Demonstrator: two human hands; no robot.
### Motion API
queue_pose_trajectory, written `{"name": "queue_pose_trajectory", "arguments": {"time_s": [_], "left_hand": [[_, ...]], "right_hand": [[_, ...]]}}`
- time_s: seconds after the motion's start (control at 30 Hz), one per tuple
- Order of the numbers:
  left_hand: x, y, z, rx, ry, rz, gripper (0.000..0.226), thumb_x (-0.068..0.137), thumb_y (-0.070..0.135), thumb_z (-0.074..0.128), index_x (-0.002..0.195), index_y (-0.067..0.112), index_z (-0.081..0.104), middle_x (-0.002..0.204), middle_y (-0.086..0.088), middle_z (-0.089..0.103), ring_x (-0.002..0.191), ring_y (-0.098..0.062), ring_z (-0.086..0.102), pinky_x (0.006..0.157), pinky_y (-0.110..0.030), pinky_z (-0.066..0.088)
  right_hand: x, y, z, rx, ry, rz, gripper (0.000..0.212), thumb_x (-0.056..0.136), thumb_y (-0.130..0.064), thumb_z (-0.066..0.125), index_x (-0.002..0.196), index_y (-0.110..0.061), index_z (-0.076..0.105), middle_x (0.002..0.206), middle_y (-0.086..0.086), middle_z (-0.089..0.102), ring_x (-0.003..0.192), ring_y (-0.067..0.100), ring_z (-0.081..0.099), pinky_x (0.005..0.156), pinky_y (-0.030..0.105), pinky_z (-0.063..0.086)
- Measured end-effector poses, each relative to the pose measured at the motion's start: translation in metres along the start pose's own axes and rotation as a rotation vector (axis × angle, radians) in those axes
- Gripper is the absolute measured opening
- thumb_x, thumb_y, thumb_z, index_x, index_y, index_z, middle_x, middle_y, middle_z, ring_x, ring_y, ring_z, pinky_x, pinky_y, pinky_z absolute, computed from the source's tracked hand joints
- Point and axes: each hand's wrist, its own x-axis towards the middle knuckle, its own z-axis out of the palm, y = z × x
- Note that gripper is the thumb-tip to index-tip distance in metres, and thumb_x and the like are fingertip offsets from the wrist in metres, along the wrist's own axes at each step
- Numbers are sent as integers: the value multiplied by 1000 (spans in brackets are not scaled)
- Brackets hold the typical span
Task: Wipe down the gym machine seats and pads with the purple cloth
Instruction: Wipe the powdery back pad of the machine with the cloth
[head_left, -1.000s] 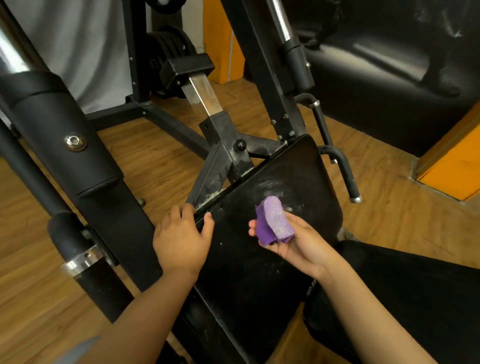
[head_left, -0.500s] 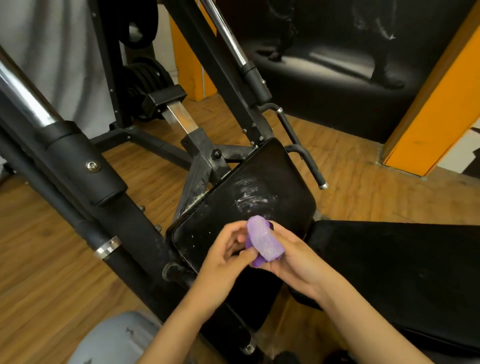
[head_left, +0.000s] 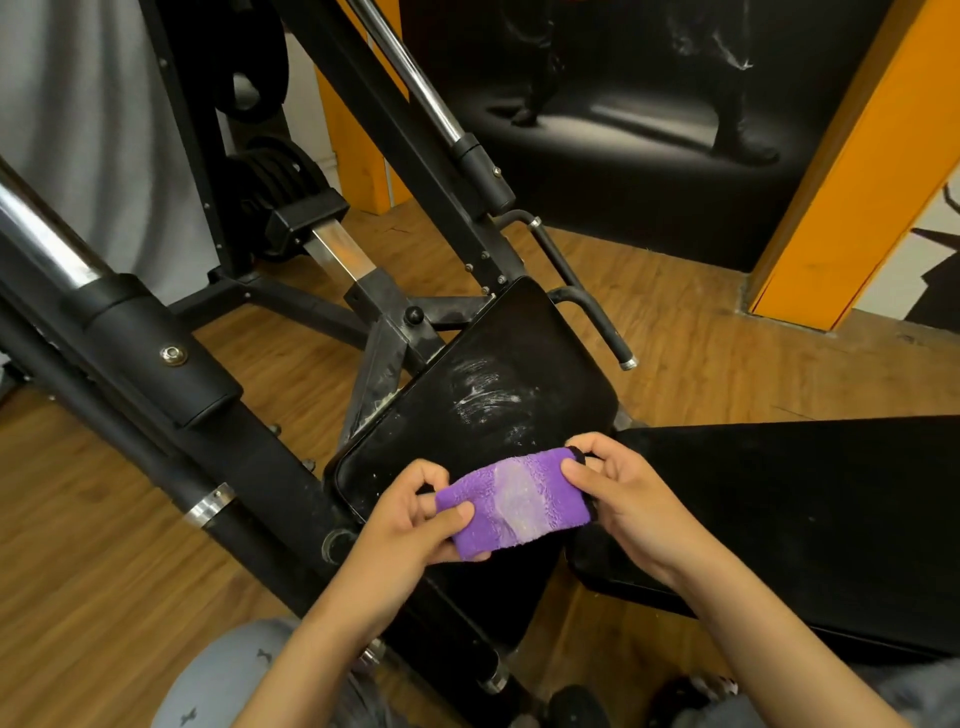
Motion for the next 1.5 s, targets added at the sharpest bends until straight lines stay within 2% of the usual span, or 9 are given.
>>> {"name": "queue_pose_trajectory", "arguments": {"time_s": [0.1,0.2,0.4,0.73,0.87,0.93,1.17,1.4,1.5], "left_hand": [[1,0,-1,30,36,-41,11,94,2,52,102,3,45,84,-16,72,74,-24,71,71,-35,60],[2,-4,-1,52,49,-89,20,97,7,50,116,10,51,97,-14,72,84,-25,71,81,-40,58],[6,-6,5,159,131,-114,42,71,11,80,108,11,59,91,-9,74,80,-24,73,68,-28,57],[17,-19,-6,163,145,-251,26,85,-7,64,108,5,60,87,-12,75,76,-22,72,70,-29,56],[27,-26,7,316,318,-163,21,78,2,73,94,12,65,80,-5,74,74,-21,69,69,-32,55],[30,-24,14,406,405,-99,18,74,13,80,86,17,68,76,-2,71,68,-16,66,64,-23,53],[28,-13,52,615,580,94,21,77,14,72,69,18,53,57,-2,56,45,-8,46,44,-21,43],[20,-5,60,454,467,185,12,81,14,73,86,23,65,76,4,66,73,-9,65,66,-24,55],[17,-2,60,375,341,193,25,86,4,64,101,22,69,90,5,68,87,-8,66,73,-19,54]], "right_hand": [[1,8,1,-80,38,-17,15,98,-17,51,109,-11,60,87,4,70,83,14,67,71,20,51],[2,15,5,-161,63,-22,17,98,-20,50,111,-17,62,99,2,69,91,10,67,74,19,51],[3,14,2,-203,-15,13,34,81,-9,74,112,-16,63,105,3,71,98,16,69,78,25,56],[11,27,-6,-313,29,25,24,89,-1,62,108,-15,65,101,3,73,95,13,69,86,27,55],[17,36,5,-381,169,-15,23,81,-9,74,99,-20,66,95,-3,71,92,10,68,85,28,56],[18,35,11,-422,275,-47,24,77,-14,78,95,-22,64,90,-5,70,86,8,67,79,23,56],[8,28,43,-833,517,-265,22,85,-24,70,94,-29,51,82,-15,57,77,0,58,66,15,49],[0,25,43,-610,441,-319,20,91,-20,63,102,-35,58,92,-21,63,90,-9,59,73,9,47],[2,24,42,-377,372,-257,15,90,-30,62,104,-35,61,96,-20,66,96,-11,59,80,7,47]]}}
